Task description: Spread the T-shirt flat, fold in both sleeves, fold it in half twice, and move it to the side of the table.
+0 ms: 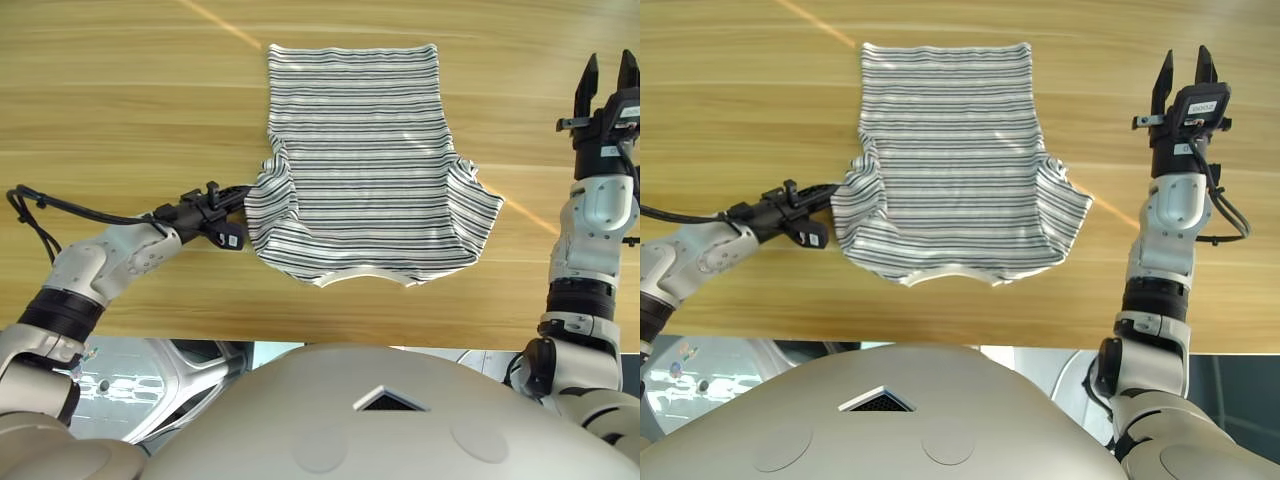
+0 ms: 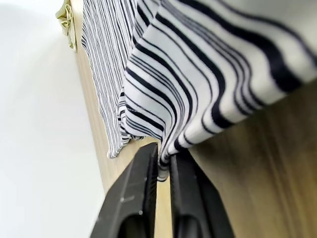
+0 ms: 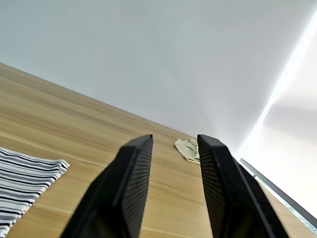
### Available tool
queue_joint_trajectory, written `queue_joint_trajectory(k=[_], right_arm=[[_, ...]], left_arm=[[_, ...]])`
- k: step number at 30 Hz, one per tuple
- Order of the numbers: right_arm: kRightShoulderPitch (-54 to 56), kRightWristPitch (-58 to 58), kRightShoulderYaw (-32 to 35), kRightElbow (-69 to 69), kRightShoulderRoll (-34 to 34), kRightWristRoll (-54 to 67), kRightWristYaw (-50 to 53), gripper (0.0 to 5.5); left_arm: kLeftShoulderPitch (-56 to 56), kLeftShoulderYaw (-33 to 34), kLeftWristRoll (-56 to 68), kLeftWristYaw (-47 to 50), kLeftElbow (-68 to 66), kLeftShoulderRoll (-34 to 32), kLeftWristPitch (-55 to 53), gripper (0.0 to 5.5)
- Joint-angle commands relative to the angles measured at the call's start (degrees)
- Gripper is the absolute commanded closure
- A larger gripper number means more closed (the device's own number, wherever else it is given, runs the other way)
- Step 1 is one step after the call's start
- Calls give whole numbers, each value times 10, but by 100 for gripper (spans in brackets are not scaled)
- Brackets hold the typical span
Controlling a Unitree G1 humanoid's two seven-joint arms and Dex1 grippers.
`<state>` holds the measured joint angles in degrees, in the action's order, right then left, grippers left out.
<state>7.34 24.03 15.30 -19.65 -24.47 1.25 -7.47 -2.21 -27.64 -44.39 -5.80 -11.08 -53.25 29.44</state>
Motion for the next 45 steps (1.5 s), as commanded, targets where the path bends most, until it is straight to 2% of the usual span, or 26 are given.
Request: queue_joint_trajectory(k=[1,21,25,30,39,45], right_arm=[[0,4,6,-8,1,11,-3,384],[24,14,1,-37,-8,10,-18,384],[24,20,1,-45,-6,10,-20,384],[24,31,-7,-60,1,7,-20,384],[22,43,-12,-87,4,4,-22,384],[31,49,-22,-112,6,-1,-22,384]], left_arm=[[124,-40,-8,-35,-37,33,-49,546],[262,47,90,-43,129,23,-104,549],[245,61,83,-36,138,23,-94,549],[176,50,69,-25,140,65,-62,549],[154,62,50,-17,138,89,-34,549],[148,28,45,-42,141,110,2,549]])
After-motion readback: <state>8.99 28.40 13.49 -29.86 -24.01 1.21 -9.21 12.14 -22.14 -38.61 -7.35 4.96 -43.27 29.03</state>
